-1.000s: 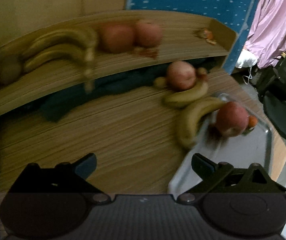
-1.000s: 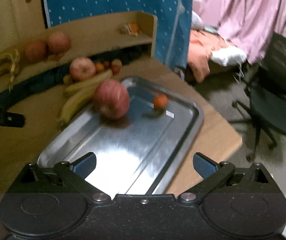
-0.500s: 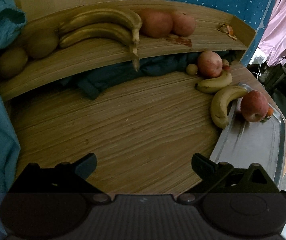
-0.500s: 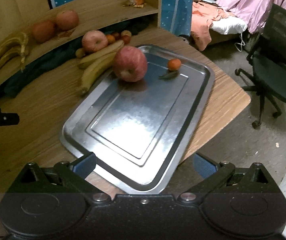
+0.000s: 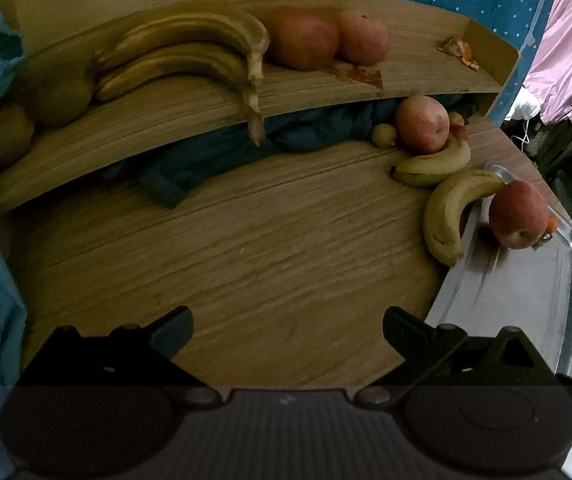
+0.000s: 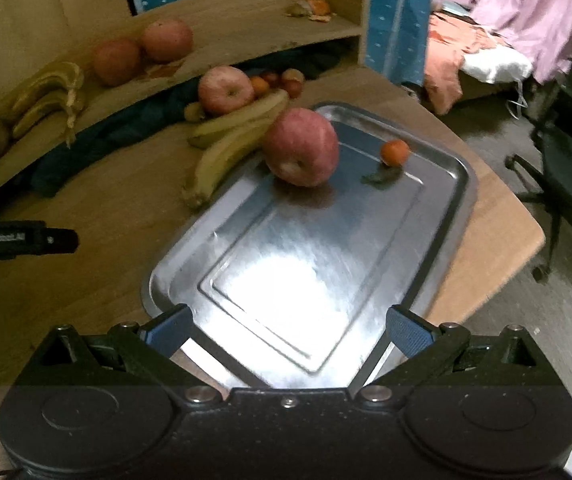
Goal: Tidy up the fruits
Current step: 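Lower the red apple onto the tray beside the tangerine and open the left tool, then grasp another red apple on the table with the right tool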
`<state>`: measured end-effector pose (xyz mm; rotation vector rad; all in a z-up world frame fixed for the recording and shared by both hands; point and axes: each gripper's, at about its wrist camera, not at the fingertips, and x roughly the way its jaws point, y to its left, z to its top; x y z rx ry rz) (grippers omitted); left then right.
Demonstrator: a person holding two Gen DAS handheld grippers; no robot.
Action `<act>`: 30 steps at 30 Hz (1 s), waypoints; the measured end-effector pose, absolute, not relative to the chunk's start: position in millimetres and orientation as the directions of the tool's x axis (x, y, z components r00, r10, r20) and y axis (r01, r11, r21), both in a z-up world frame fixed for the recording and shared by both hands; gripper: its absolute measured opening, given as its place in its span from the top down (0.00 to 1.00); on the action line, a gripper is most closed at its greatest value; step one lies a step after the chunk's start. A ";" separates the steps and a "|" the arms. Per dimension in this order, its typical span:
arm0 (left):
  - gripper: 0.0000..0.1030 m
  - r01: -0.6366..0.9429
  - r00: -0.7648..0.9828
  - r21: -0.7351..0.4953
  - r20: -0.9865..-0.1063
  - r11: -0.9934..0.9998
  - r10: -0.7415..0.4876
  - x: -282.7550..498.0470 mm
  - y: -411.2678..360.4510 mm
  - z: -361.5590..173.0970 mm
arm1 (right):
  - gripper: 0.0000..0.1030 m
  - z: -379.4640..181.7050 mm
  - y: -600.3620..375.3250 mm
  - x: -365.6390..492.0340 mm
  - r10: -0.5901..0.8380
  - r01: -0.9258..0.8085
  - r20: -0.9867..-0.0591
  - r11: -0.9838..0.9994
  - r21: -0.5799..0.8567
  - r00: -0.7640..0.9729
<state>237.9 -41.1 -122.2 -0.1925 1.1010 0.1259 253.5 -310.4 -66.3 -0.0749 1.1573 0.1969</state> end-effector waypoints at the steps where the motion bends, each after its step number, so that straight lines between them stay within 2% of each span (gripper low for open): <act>1: 0.00 -0.194 0.447 -0.094 -0.894 0.977 0.002 241.8 -43.1 -122.3 | 0.01 -66.2 -311.6 259.3 0.127 -0.208 -0.911 0.977 0.046 0.393; 17: 0.00 -0.128 0.485 -0.087 -0.875 0.988 -0.014 336.2 -98.9 -130.1 | 0.01 -63.5 -338.5 393.8 0.264 -0.415 -0.829 0.909 0.042 0.494; 22: 0.00 -0.027 0.489 -0.128 -0.867 0.991 -0.099 351.3 -109.7 -136.4 | 0.01 -69.1 -339.4 441.5 0.398 -0.501 -0.807 0.852 0.151 0.436; 30: 0.00 0.091 0.463 -0.152 -0.869 0.984 -0.177 357.9 -128.3 -147.1 | 0.05 -90.6 -300.6 480.9 0.512 -0.618 -0.806 0.747 0.246 0.298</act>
